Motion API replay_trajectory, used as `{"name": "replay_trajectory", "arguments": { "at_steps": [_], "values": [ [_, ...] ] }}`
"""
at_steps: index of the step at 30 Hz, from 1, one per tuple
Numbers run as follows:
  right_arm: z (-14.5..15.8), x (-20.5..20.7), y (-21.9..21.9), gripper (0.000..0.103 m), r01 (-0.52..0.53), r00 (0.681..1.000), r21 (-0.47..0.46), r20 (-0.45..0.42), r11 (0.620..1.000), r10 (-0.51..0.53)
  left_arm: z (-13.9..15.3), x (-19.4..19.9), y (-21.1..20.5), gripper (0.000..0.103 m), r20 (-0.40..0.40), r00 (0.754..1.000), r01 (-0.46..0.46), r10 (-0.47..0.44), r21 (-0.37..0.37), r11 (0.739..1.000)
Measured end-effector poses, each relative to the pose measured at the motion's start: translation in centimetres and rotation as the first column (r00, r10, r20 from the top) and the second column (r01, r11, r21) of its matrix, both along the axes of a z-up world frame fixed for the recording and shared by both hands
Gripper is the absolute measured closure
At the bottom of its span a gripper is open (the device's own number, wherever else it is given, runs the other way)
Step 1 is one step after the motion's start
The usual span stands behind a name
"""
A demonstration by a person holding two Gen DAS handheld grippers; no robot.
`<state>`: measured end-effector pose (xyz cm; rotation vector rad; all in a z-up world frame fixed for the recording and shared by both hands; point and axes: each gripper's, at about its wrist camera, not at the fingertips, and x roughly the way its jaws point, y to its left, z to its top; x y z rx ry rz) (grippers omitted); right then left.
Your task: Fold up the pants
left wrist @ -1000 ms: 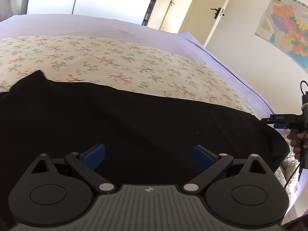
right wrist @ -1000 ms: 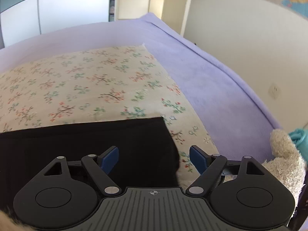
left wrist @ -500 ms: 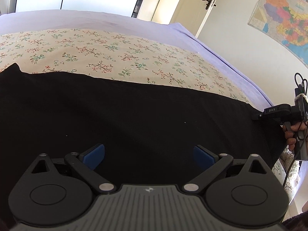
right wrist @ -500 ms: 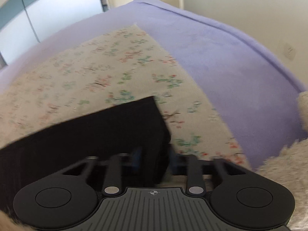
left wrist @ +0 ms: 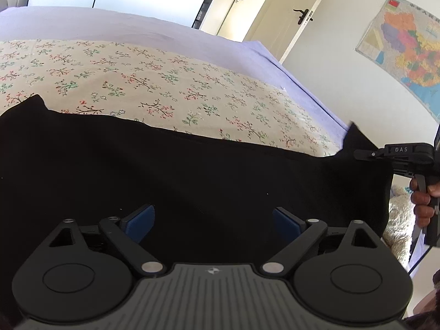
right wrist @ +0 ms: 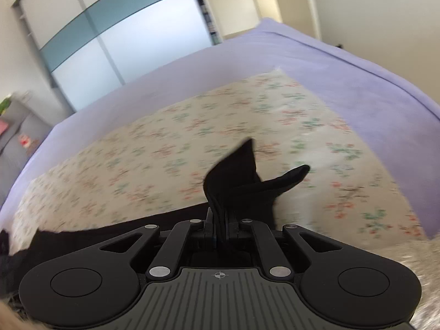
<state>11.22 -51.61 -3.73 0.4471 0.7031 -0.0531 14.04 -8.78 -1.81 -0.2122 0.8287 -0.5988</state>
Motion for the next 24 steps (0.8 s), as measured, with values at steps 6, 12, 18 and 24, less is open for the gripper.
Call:
{"name": "replay_trajectory", "arguments": {
  "at_steps": [6,12,18,24],
  "values": [
    [0.6,1.8,7.6,0.097,-0.115,0.993,-0.012,-0.012,0.993,0.115,0.2,0.3,1.8,0.0,-0.018,0.999,-0.027,0.027,-0.031,0.999],
    [-0.9,3.5,15.0,0.097,-0.246,0.967,0.004,-0.062,0.969,0.246,-0.4,0.9,3.4,0.0,-0.063,0.996,-0.068,0.065,-0.054,0.996],
    [-3.4,4.3,20.0,0.09,-0.404,0.903,0.186,-0.078,0.896,0.423,-1.2,2.1,5.0,0.0,-0.155,0.985,-0.097,0.08,-0.109,0.989],
    [-2.0,2.3,18.3,0.047,-0.403,0.91,0.204,-0.012,0.892,0.414,-2.7,3.1,5.6,0.014,-0.264,0.964,-0.087,0.03,-0.207,0.975]
  ]
}}
